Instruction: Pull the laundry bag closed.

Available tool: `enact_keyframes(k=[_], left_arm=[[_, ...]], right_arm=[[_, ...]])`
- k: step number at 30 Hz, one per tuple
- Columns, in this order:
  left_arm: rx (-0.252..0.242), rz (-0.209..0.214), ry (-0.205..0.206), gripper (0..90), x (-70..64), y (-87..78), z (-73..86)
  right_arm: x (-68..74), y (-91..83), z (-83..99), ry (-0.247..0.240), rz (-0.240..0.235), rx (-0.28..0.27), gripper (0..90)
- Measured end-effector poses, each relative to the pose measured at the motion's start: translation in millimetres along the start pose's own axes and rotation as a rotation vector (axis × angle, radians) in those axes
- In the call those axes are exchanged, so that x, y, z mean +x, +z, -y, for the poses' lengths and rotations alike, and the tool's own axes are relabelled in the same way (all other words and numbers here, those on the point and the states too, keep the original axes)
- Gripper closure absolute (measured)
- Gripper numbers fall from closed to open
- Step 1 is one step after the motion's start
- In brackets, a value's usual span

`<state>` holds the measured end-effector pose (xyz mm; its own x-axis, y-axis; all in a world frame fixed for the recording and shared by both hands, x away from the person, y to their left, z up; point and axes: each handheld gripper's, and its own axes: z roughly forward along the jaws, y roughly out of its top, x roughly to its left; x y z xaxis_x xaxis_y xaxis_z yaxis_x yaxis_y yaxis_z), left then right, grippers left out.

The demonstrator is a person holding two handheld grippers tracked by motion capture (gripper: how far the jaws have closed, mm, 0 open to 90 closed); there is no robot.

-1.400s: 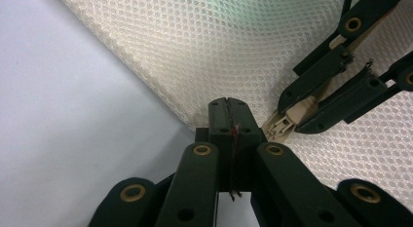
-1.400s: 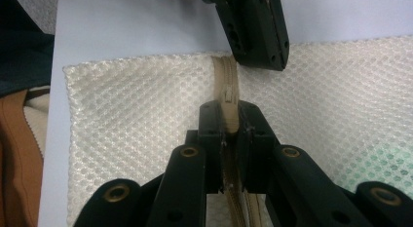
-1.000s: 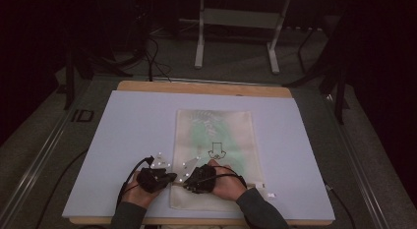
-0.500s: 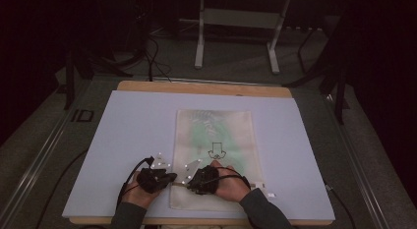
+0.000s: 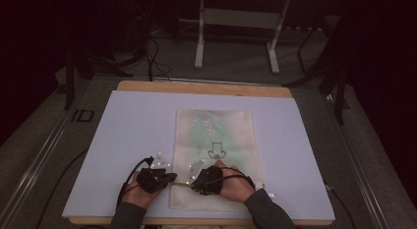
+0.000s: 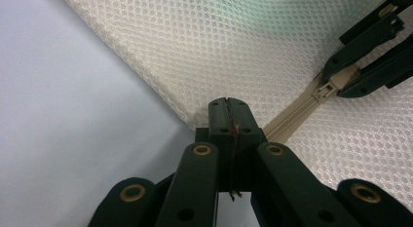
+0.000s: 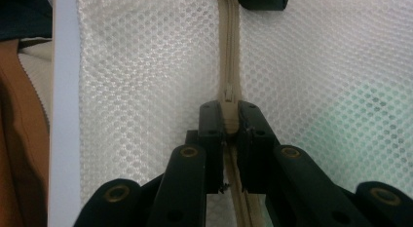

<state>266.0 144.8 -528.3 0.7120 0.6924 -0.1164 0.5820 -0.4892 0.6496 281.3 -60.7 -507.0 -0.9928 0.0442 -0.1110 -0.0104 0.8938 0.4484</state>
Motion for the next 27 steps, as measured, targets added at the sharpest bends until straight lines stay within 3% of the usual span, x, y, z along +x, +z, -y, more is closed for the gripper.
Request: enact_keyframes(k=[27], left_arm=[[-0.001, -0.001, -0.002, 89.6, 0.0, 0.0, 0.0]], right_arm=[[1.4, -12.2, 17.0, 0.018, 0.007, 0.024, 82.2]])
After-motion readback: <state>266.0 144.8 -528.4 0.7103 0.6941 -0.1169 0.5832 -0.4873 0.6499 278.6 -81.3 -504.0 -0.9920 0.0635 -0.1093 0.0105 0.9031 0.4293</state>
